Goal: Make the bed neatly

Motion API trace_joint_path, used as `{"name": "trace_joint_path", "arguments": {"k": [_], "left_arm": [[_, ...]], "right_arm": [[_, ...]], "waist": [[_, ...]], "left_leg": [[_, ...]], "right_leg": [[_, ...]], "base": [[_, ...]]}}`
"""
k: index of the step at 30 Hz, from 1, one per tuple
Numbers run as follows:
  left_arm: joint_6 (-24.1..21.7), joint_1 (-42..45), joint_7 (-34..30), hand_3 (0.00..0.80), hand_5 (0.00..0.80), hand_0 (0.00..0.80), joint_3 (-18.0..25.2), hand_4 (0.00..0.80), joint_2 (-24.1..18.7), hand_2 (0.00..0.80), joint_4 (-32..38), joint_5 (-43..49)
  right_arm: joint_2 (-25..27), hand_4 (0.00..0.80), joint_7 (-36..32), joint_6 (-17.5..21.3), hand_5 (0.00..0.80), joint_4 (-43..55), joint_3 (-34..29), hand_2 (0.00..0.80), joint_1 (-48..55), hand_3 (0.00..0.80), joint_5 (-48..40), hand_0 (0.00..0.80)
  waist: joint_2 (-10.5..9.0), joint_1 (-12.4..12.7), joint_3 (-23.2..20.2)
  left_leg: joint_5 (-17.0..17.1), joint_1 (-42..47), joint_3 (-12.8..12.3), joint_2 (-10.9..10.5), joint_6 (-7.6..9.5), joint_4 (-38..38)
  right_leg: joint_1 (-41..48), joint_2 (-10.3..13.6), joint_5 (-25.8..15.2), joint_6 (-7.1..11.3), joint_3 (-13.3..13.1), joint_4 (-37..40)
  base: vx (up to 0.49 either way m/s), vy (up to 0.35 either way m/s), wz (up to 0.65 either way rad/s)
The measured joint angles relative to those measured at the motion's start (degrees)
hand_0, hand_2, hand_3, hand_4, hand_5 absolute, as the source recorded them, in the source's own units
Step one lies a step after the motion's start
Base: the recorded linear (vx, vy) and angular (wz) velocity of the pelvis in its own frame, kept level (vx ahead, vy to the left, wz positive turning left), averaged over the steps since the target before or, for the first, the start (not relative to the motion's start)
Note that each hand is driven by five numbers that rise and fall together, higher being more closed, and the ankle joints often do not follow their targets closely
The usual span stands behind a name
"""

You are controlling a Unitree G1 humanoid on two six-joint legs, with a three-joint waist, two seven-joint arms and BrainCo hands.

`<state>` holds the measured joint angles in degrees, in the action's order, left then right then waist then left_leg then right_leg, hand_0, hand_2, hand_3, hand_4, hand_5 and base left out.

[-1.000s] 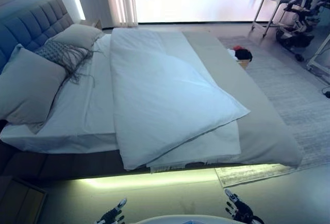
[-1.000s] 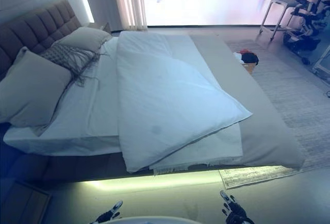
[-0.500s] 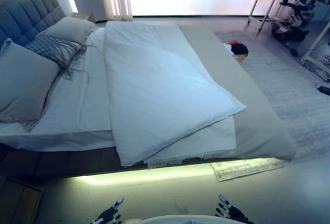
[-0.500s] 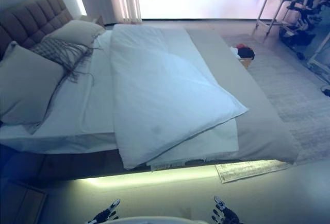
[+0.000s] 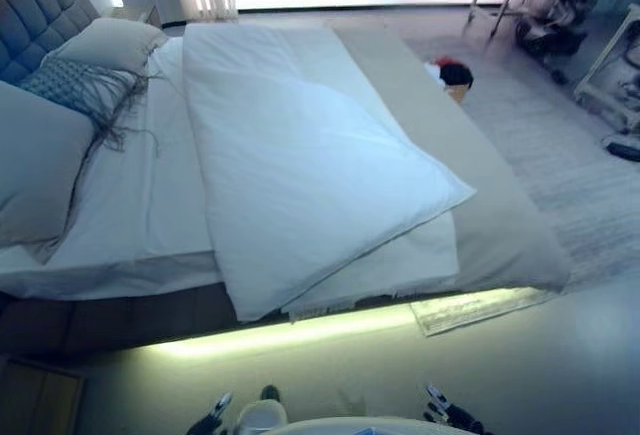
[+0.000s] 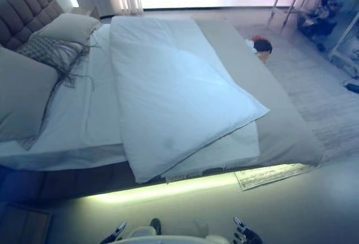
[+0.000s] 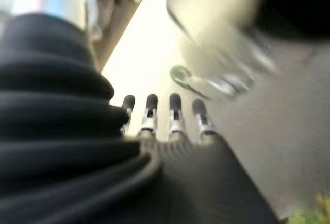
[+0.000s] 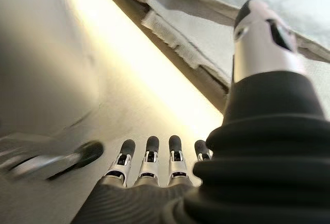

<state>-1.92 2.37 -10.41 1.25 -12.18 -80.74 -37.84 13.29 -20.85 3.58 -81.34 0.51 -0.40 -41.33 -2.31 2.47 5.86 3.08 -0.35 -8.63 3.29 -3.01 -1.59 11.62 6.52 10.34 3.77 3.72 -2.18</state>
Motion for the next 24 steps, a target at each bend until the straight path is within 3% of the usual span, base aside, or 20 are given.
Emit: {"name": "trace_joint_path", "arguments": {"k": [3,10,15,17,19,20,21,22,24], "left_arm": [[-0.1,-0.7,0.0,0.0,0.0,0.0,0.0,0.0,-0.6,0.0,0.4,1.0],[-0.5,-5.8,-0.2,0.0,0.0,0.0,-0.1,0.0,-0.7,0.0,1.0,1.1],[-0.4,-6.4,-0.8,0.0,0.0,0.0,-1.3,0.0,-0.2,0.0,0.9,1.1],[0.4,-6.3,-0.8,0.0,0.0,0.0,-1.8,0.0,0.2,0.0,0.6,1.8],[0.4,-6.0,-1.0,0.0,0.0,0.0,-3.6,0.0,0.1,0.0,0.2,3.6],[0.5,-5.5,-1.0,0.0,0.0,0.0,-4.5,0.0,-0.2,0.0,0.0,4.0],[0.4,-5.0,-0.9,0.0,0.0,0.0,-4.7,0.0,-0.7,0.0,0.0,4.5],[0.4,-4.3,-0.8,0.0,0.0,0.0,-4.8,0.0,-1.2,0.0,0.1,4.5],[0.2,-3.9,-0.8,0.0,0.0,0.0,-4.8,0.0,-1.9,0.0,0.1,4.5]], "right_arm": [[-0.9,0.0,-0.9,0.0,0.0,0.2,-0.1,0.0,-1.0,0.0,0.1,0.0],[-2.4,0.0,-2.3,-0.1,0.0,0.4,0.0,0.0,-3.7,0.0,-1.2,0.0],[-2.5,0.0,-1.6,-0.1,0.0,0.4,0.0,0.0,-3.6,0.0,-1.2,0.0],[-2.4,0.0,-1.3,-0.1,0.0,0.4,0.0,0.0,-3.4,0.0,-2.2,0.0],[-2.1,0.0,-1.5,-0.1,0.0,2.0,0.0,0.0,-1.6,0.0,-2.2,0.0],[-2.0,0.0,-1.6,-0.2,0.0,2.5,0.1,0.0,-1.1,0.0,-2.2,0.0],[-2.0,0.0,-1.6,-0.1,0.0,2.7,0.1,0.0,-0.2,0.0,-2.2,0.0],[-1.6,0.0,-1.7,-0.2,0.0,2.8,0.2,0.0,0.2,0.0,-2.2,0.0],[-1.6,0.0,-2.1,-0.2,0.0,2.7,0.7,0.0,-0.2,0.0,-2.4,0.0]], "waist": [[-0.51,0.0,0.1],[-0.65,0.2,0.0],[-1.09,0.1,-0.4],[0.01,0.1,-1.3],[1.28,-0.4,-1.9],[1.56,-0.3,-1.9],[1.37,-0.6,-2.2],[0.93,-0.9,-2.6],[0.99,-1.8,-2.7]], "left_leg": [[-0.6,1.1,-0.7,-1.1,0.4,-0.3],[-4.3,-0.5,-0.8,-1.7,0.77,-4.2],[-7.3,-2.6,-1.0,-3.0,2.27,-8.2],[-7.1,-2.2,-1.0,-2.7,2.97,-6.6],[-5.4,0.1,-1.6,-2.4,4.56,-2.2],[-4.3,2.4,-1.6,-2.5,4.74,0.2],[-4.3,3.7,-1.5,-3.1,4.98,1.3],[-4.1,4.8,-1.6,-3.4,5.27,3.1],[-3.4,4.7,-1.6,-2.4,5.19,4.6]], "right_leg": [[1.1,1.2,-0.9,1.37,-0.1,0.7],[2.0,2.1,-0.8,1.2,0.6,0.6],[1.7,3.8,0.7,1.36,0.9,-0.1],[-2.2,3.5,0.6,1.42,1.9,-7.2],[-10.2,4.0,-0.3,0.72,1.8,-23.4],[-13.6,5.1,-1.4,0.65,1.7,-31.0],[-15.2,6.0,-1.4,0.58,1.6,-33.2],[-17.1,6.5,-1.1,1.02,1.8,-32.4],[-18.5,5.5,-1.6,1.74,2.5,-20.5]], "base": [[0.288,0.163,-0.08],[0.2,0.16,0.0],[0.202,0.207,0.01],[0.212,0.201,0.0],[0.204,0.131,0.09],[0.223,0.02,0.22],[0.249,-0.056,0.12],[0.184,-0.136,0.11],[0.086,-0.258,0.01]]}}
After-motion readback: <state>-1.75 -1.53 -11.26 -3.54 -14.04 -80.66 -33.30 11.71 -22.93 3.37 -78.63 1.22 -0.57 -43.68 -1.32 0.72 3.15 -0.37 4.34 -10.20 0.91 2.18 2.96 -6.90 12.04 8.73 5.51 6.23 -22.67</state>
